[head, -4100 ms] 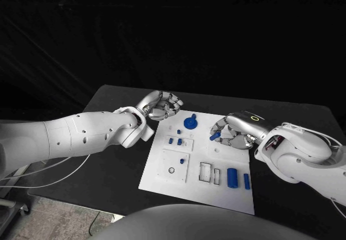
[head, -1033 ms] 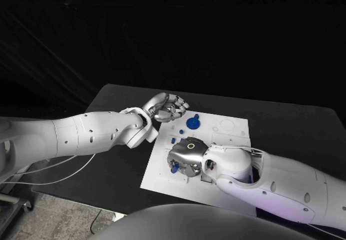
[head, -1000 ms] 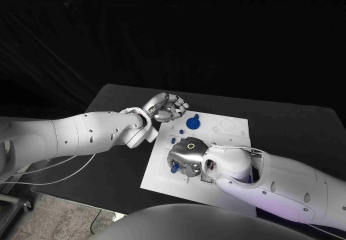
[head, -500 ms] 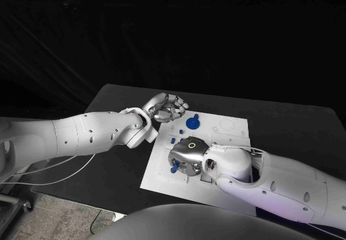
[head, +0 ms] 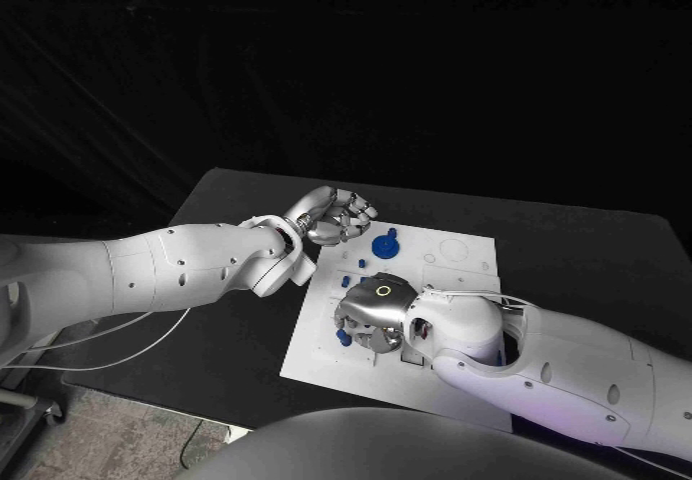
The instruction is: Assemble the parts on the task board
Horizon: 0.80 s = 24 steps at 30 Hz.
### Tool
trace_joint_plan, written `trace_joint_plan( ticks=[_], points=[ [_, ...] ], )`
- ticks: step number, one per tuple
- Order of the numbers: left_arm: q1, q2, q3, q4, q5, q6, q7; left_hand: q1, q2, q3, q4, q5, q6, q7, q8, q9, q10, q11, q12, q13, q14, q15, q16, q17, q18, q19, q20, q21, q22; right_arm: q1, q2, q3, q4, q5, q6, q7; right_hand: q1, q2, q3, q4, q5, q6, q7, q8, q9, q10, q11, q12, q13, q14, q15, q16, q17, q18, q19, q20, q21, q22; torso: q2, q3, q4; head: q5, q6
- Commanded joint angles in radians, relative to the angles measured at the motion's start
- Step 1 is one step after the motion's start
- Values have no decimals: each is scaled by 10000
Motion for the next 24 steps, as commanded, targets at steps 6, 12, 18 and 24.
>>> trace_joint_plan(
  ticks=[6, 12, 18, 24],
  points=[
    [-2, 28, 6, -1, -10, 177, 1, 114, 13, 30, 27, 10, -15, 34, 42, -15, -26, 49, 20, -17, -62, -3, -44, -17, 104, -57, -11, -58, 1452, -8, -12, -1, 45, 132, -206, 129, -266, -42, -141, 226, -719, -367, -114, -216, -121, -194, 40, 7, 125, -69, 36, -21, -18, 49, -55, 76, -111, 890, -3, 3, -1, -4, -2],
    [-3, 28, 6, -13, -10, 178, -1, 114, 13, 30, 27, 10, -15, 34, 42, -15, -26, 49, 20, -17, -62, -3, -44, -17, 104, -57, -11, -58, 1452, 6, -153, 0, 64, 173, -613, 135, -331, -67, -201, 290, -880, -385, -140, -215, -146, -305, 55, 0, 164, -69, 16, -26, -33, 60, -55, 74, -162, 876, -2, 4, -1, -20, -2],
    [-4, -23, 6, 23, -10, 161, -14, 114, 13, 30, 27, 10, -15, 34, 42, -15, -26, 49, 20, -17, -62, -3, -44, -17, 104, -57, -11, -58, 1452, 325, -914, 27, 317, 610, -1333, 182, -323, -79, -222, 315, -865, -468, -93, -244, -194, -460, 70, -31, 187, -87, -13, -55, -70, 76, -67, 58, -245, 857, 1, -3, 5, -95, -2],
    [-4, -110, 5, 49, -10, 128, -34, 120, 14, 29, 28, 6, -15, 40, 46, -19, -24, 51, 25, -20, -68, 0, -51, -24, 108, -78, -8, -77, 1445, 1171, -2213, 46, 786, 3158, -1763, 105, 13, 63, -99, 240, -677, -842, 273, -256, -404, -396, 104, 267, 390, -231, 135, -174, -204, 92, -190, 132, -603, 793, -10, -11, -28, -210, -2]
  ],
)
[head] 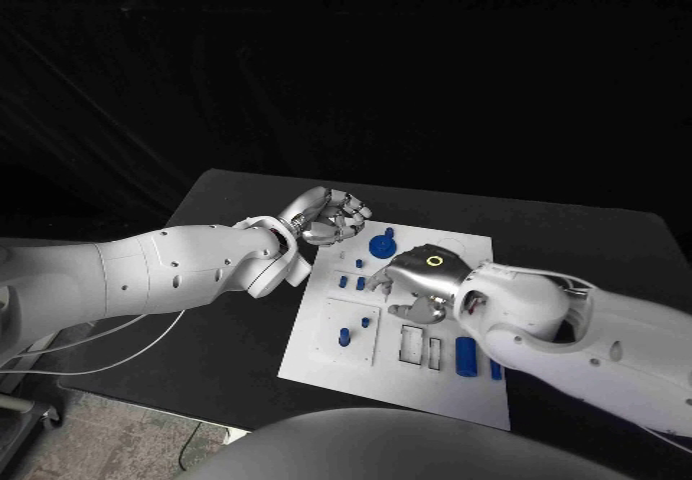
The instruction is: Assemble the parts on the task board
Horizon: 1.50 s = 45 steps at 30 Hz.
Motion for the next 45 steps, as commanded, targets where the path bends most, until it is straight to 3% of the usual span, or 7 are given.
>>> trace_joint_plan(
  ticks=[1, 3, 7, 10, 17, 28, 45],
  points=[
    [1, -25, 4, 33, -10, 88, 8, 121, 14, 29, 27, 6, -16, 41, 46, -9, -24, 51, 25, -13, -53, 16, -51, -16, 108, -63, 8, -38, 1448, 440, -646, 16, 265, 2847, -633, -40, 202, 73, 100, -17, 79, -137, 133, 1, -76, 164, 12, 298, 156, -66, 54, -31, 4, 91, -82, 40, -91, 802, -19, -12, -34, -121, -2],
    [1, -30, 3, 30, -9, 87, 7, 121, 14, 29, 27, 6, -16, 41, 46, -9, -24, 51, 25, -13, -53, 16, -51, -16, 108, -63, 8, -38, 1448, 626, -1039, 16, 394, 3730, -586, -132, 257, 163, 23, -28, 115, 77, 235, 135, -68, 689, -134, 970, 550, -79, -73, 5, 20, 118, -95, 19, -124, 809, -36, -23, -53, -188, -2],
    [1, -8, 2, 15, -9, 87, 23, 121, 14, 29, 27, 6, -16, 41, 46, -9, -24, 51, 25, -13, -53, 16, -51, -16, 108, -63, 8, -38, 1448, 867, -1984, 3, 687, 4951, -281, -576, 12, 393, -669, 164, -94, 1046, -153, 946, 234, 456, -431, 4736, 3610, -265, -377, -61, -124, 168, -331, -147, -709, 688, -58, -36, -75, -350, -2],
    [-2, 7, 1, 0, -9, 107, 31, 121, 14, 29, 27, 6, -16, 41, 46, -9, -24, 51, 25, -13, -53, 16, -51, -16, 108, -63, 8, -38, 1448, 922, -2574, -44, 805, 5522, 308, -1144, -567, 655, -1025, 636, -149, 1160, -281, 1313, 442, 2016, -598, 9118, 8205, 585, -412, 1335, 1427, 19, 237, -256, 425, 975, -57, -27, -87, -420, -2],
    [-15, 22, -4, -30, -8, 129, 35, 122, 12, 25, 31, 4, -12, 46, 52, -11, -27, 52, 26, -17, -59, 18, -58, -22, 110, -72, 10, -46, 1445, 707, -3618, -143, 993, 6266, 1466, -2682, -2082, 861, -1747, 1704, -374, 1050, -412, 1791, 821, 4623, -856, 12139, 11856, 1864, -603, 3270, 3860, -371, 1362, -492, 2993, 1509, -62, -30, -76, -517, -2],
    [-62, 6, -5, -51, -8, 156, 53, 122, 12, 25, 31, 4, -12, 46, 52, -11, -27, 52, 26, -17, -59, 18, -58, -22, 110, -72, 10, -46, 1445, 402, -3951, -171, 1340, 6170, 1747, -3928, -3227, 999, -2481, 2195, -562, 647, -743, 3376, 2879, 5859, -1141, 13259, 13512, 2116, -905, 2620, 3091, -729, 2200, -815, 5033, 1961, -52, -25, -70, -688, -2],
    [-106, -58, -5, -48, -8, 196, 74, 124, 16, 25, 33, 4, -11, 49, 56, -13, -27, 54, 29, -20, -63, 20, -63, -27, 110, -75, 12, -48, 1445, -240, -3536, -171, 1465, 4845, 1106, -4416, -3744, 1053, -2741, 2295, -1119, 553, -955, 4376, 4701, 5859, -1320, 13259, 13512, 2208, -1007, 2918, 3175, -887, 2367, -905, 6091, 2176, -48, -18, -77, -673, -2]
  ],
)
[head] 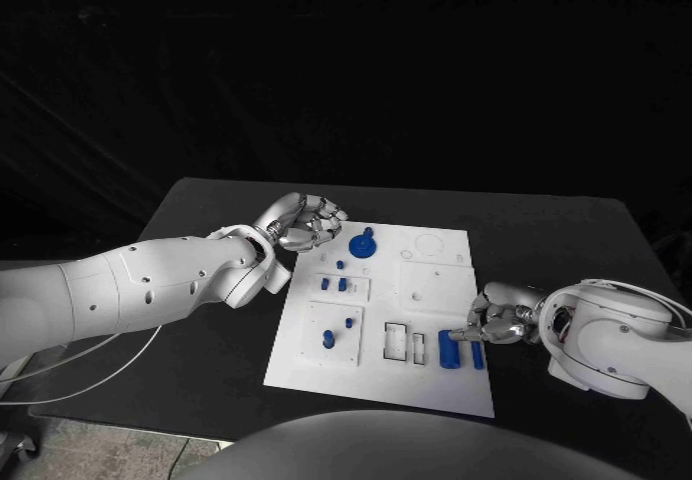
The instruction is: Assemble the parts on the task board
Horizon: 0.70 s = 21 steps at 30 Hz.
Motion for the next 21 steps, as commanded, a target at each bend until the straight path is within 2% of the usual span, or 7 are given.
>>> trace_joint_plan(
  ticks=[1, 4, 9, 15, 21],
  points=[
    [-11, -18, 6, 28, -9, 155, 85, 124, 16, 25, 33, 4, -11, 49, 56, -16, -27, 54, 29, -12, -64, 20, -63, -14, 110, -75, 12, -30, 1448, -82, 84, -1, 8, -853, -278, -215, -205, -17, -118, 79, -355, -31, -106, 195, 371, 1049, -103, 36, 2625, 721, -76, 72, 246, -181, 677, -82, 102, 2181, 4, 10, -8, 28, -2],
    [-18, -43, 6, 36, -9, 153, 79, 124, 16, 25, 33, 4, -11, 49, 56, -16, -27, 54, 29, -12, -64, 20, -63, -14, 110, -75, 12, -30, 1448, -134, 147, -1, 13, -1035, -402, -199, -425, -93, -195, 321, -786, -93, -188, 550, 1093, 1049, -188, 36, 2625, 719, -124, 144, 269, -186, 668, -152, 181, 2190, 9, 5, -5, 9, -2],
    [-26, -51, 6, 36, -9, 166, 70, 124, 16, 25, 33, 4, -11, 49, 56, -16, -27, 54, 29, -12, -64, 20, -63, -14, 110, -75, 12, -30, 1448, -186, 209, -1, 46, -1260, -496, -240, -791, -212, -293, 463, -955, -40, -267, 823, 1643, 1049, -248, 36, 2625, 721, -192, 209, 307, -200, 670, -192, 260, 2205, -1, -7, -7, -5, -2],
    [-33, -31, 7, 24, -9, 203, 52, 124, 16, 25, 33, 4, -11, 49, 56, -16, -27, 54, 29, -12, -64, 20, -63, -14, 110, -75, 12, -30, 1448, -255, 283, -1, 26, -1433, -407, -421, -1227, -336, -354, 496, -982, 61, -327, 900, 1910, 1049, -298, 36, 2625, 707, -235, 201, 256, -196, 655, -230, 262, 2199, -6, -12, -6, -7, -2],
    [-38, -33, 7, 20, -9, 234, 22, 129, 18, 23, 37, 2, -15, 56, 59, -22, -26, 59, 34, -17, -69, 25, -69, -22, 109, -75, 16, -29, 1449, -329, 404, 0, -59, -1601, -217, -613, -1470, -352, -377, 492, -981, 215, -370, 886, 1997, 1049, -331, 36, 2625, 698, -260, 196, 222, -189, 639, -255, 242, 2189, -1, -7, 1, -13, -2]
  ],
)
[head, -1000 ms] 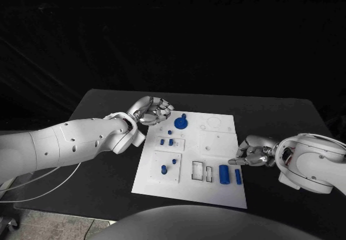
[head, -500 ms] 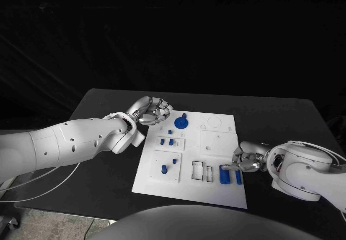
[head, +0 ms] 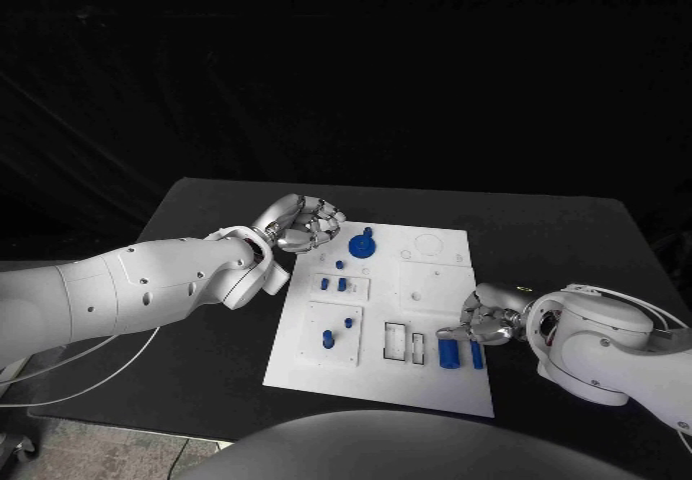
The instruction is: Assemble the parts on the task board
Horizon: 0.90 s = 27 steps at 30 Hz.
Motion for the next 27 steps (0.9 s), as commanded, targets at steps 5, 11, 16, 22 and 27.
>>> trace_joint_plan(
  ticks=[5, 11, 16, 22, 27],
  points=[
    [-7, 1, 6, 20, -9, 191, 12, 89, -22, 23, 37, 2, -15, 56, 59, -9, -26, 59, 35, -9, -70, 25, -70, -9, 109, -75, 16, -29, 1450, -132, 172, -2, -83, -451, 284, -321, -197, 71, -77, -2, -55, 406, -93, -50, 40, 1047, -138, 37, 2628, 691, -81, 18, 197, -188, 604, -112, 18, 2185, 5, 6, 6, 23, -2],
    [-18, 12, 6, 6, -9, 231, -7, 90, -20, 23, 40, 1, -16, 60, 60, -11, -25, 61, 37, -11, -71, 27, -71, -12, 113, -90, 18, -43, 1445, -235, 317, -2, -139, -461, 438, -348, -110, 37, -102, -19, -56, 603, -75, -558, -267, 1047, -144, 37, 2628, 675, -113, -16, 106, -184, 582, -122, -12, 2170, -4, -4, 5, 0, -2],
    [-40, 20, 6, -9, -9, 253, -11, 89, -17, 22, 42, 0, -15, 64, 62, -12, -23, 63, 39, -11, -71, 29, -72, -13, 112, -90, 19, -43, 1445, -290, 401, -2, -161, -463, 566, -361, 235, 105, -53, -76, -2, 868, 57, -1710, -1172, 1047, -32, 37, 2628, 657, -16, -55, -26, -176, 563, -81, -31, 2158, -5, 2, -2, 0, -2],
    [-63, 20, 7, -15, -9, 262, -4, 88, -15, 22, 43, -1, -14, 65, 63, -13, -22, 64, 40, -12, -71, 29, -72, -14, 112, -90, 19, -43, 1445, -314, 519, -1, -209, -423, 788, -372, 673, 90, -76, -250, 406, 1398, 136, -2824, -2190, 1047, 41, 37, 2628, 621, 40, -142, -267, -161, 542, -30, -65, 2143, -4, -1, 2, -15, -2],
    [-74, 17, 7, -15, -9, 264, 1, 88, -15, 22, 43, -1, -14, 65, 63, -13, -22, 64, 40, -12, -71, 29, -72, -14, 112, -90, 19, -43, 1445, -320, 630, -1, -248, -426, 1018, -471, 1467, 116, 159, -822, 1581, 1560, 127, -3193, -2520, 1047, 27, 37, 2628, 563, -2, -310, -595, -149, 524, -46, -110, 2127, -1, -1, 6, -24, -2]
  ],
)
